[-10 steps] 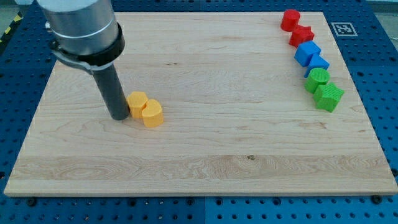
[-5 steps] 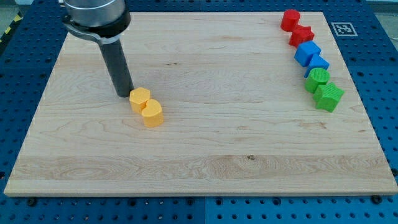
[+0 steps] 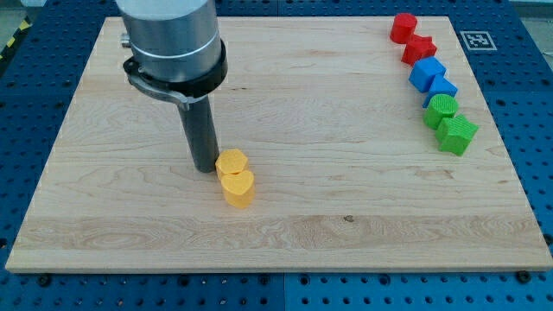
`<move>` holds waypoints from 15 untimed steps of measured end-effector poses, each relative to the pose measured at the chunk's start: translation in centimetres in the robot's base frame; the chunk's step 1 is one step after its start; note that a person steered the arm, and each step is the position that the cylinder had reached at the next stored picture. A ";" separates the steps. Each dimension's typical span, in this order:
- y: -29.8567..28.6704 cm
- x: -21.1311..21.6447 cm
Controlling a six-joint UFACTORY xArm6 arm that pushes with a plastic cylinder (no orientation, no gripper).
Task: Separate the yellow heart from the yellow hexagon
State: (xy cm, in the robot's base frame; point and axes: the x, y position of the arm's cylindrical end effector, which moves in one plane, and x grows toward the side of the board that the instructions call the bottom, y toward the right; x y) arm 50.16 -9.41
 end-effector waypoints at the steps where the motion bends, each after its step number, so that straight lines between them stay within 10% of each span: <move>1: -0.6 2.3; 15: 14.5 4.8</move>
State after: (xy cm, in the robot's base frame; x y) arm 54.97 5.07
